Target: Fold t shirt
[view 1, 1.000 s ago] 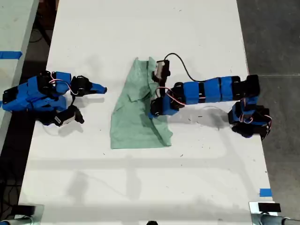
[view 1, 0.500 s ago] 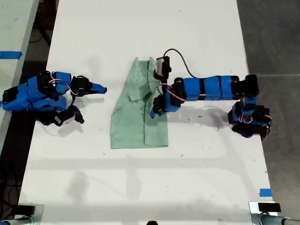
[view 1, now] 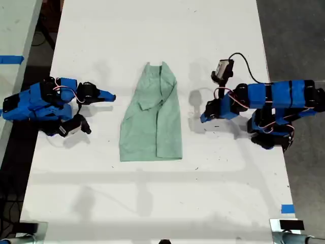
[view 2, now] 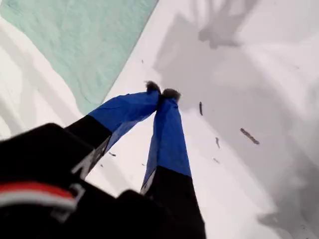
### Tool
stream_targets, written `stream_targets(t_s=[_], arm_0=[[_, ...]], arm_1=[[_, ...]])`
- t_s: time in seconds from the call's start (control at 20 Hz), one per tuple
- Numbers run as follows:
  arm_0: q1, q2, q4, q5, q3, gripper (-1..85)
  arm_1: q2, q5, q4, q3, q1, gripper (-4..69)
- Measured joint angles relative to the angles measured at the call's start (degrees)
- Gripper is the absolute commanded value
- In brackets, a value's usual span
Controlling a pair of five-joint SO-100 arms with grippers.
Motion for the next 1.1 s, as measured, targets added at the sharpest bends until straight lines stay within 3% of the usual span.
stream_targets(t_s=[0.15,0.35,0.4,0.55,0.6,1.1], arm_0=[[0.0,0.0,0.0,0.0,0.0,-0.2],[0.0,0.0,0.0,0.0,0.0,-0.2],[0.0,0.0,0.0,0.0,0.0,-0.2],[0.0,0.18,0.0,0.0,0.0,-0.2],[0.0,0.18,0.0,0.0,0.0,-0.2],[0.09,0.18,0.0,0.0,0.0,-0.2]], arm_1=[[17.14,0.0,-8.0,20.39,1.41,1.4],[35.6,1.05,-13.27,38.67,3.16,1.6],[43.33,2.81,-11.87,39.99,3.6,1.6],[60.12,10.9,8.26,40.25,6.77,1.6],[61.35,11.69,10.37,40.43,5.98,1.6],[62.93,11.87,11.69,40.43,6.24,1.6]])
